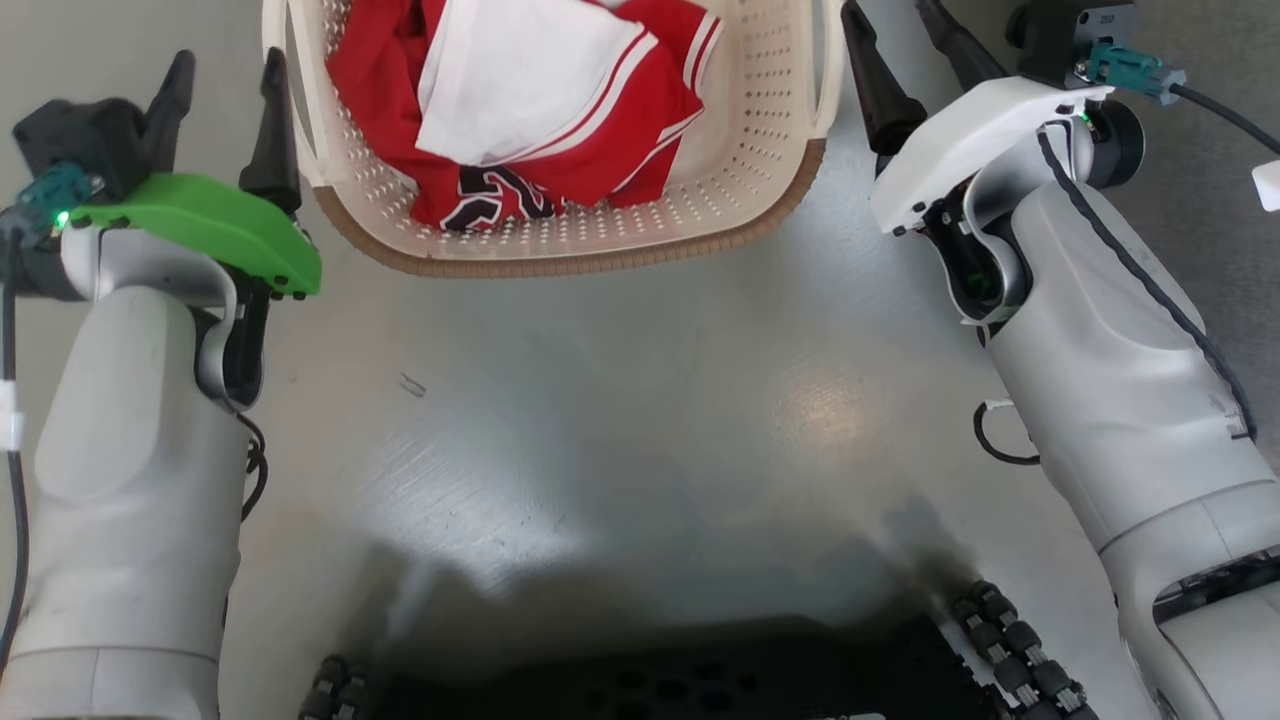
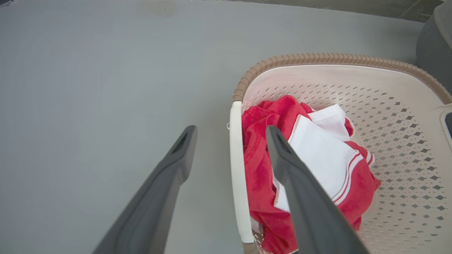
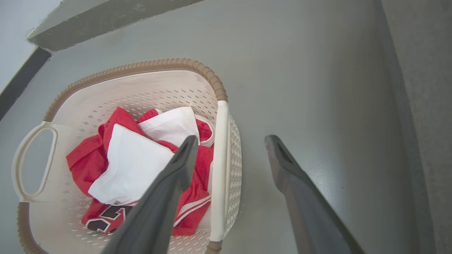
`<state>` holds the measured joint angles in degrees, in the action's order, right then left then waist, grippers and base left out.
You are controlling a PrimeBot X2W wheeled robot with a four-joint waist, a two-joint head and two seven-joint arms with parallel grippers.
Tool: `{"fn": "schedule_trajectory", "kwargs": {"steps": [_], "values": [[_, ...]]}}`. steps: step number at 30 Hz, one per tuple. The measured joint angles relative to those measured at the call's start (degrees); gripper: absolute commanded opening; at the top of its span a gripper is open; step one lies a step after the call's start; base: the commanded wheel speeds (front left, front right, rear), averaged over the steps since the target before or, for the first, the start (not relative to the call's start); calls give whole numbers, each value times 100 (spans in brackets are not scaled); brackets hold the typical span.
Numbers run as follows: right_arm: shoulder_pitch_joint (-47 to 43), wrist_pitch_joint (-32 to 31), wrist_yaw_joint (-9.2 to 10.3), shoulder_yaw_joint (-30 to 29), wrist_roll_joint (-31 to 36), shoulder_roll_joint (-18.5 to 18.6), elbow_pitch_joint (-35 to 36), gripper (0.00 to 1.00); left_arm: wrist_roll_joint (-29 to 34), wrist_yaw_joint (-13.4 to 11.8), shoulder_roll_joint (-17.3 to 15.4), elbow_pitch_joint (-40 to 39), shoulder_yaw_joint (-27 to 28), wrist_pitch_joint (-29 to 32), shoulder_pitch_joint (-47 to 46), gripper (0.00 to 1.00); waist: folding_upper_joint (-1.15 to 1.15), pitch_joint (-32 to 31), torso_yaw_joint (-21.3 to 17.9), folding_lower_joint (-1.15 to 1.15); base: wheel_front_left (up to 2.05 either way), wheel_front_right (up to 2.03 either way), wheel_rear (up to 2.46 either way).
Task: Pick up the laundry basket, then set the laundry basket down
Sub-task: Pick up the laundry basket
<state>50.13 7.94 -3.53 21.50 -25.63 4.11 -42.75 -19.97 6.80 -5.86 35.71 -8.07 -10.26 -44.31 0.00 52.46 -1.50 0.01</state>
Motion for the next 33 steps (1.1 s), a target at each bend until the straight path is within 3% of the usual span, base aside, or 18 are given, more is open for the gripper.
{"fn": "schedule_trajectory", "kwargs": {"steps": [33], "values": [[972, -119, -196, 917, -1028, -22, -1056, 100, -356, 33, 249, 1635, -392, 513, -1326, 100, 0, 763, 154, 0, 0, 0, 0]]}}
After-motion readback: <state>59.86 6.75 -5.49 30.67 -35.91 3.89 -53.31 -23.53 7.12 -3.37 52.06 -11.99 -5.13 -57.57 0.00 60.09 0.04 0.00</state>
